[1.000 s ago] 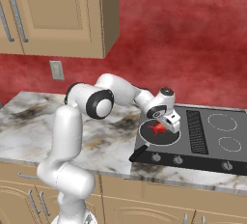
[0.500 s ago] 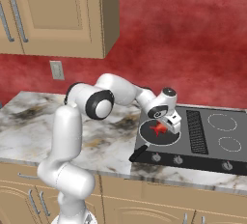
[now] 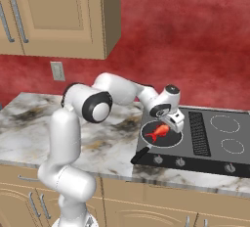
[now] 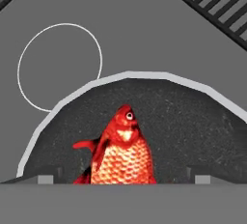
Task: Place both pans onto different burners. Then place the carrot and the fish on different pans.
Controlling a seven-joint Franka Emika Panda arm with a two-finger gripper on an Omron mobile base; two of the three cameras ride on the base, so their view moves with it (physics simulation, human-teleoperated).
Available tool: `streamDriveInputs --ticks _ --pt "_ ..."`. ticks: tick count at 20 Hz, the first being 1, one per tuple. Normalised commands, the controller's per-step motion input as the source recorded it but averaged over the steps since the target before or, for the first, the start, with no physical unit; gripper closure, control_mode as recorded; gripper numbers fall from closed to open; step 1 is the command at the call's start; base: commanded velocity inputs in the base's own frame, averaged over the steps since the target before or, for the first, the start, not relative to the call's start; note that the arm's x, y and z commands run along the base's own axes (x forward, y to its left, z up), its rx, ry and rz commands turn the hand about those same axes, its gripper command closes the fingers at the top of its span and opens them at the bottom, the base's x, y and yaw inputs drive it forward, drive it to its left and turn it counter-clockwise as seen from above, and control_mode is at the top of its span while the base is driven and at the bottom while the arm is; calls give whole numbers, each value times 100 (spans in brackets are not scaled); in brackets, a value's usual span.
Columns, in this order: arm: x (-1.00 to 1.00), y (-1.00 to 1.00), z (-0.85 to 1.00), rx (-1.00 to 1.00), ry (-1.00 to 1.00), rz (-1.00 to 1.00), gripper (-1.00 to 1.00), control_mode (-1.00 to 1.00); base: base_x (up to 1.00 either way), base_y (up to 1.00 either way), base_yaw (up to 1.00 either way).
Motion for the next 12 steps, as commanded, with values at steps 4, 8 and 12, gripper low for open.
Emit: streamDriveInputs --ticks 4,8,12 --pt "-29 1 42 0 -7 1 -100 -100 0 0 0" --pt "-46 26 47 0 -12 5 -100 -100 0 0 0" --pt "-45 52 55 -9 -9 9 -100 -100 0 0 0"
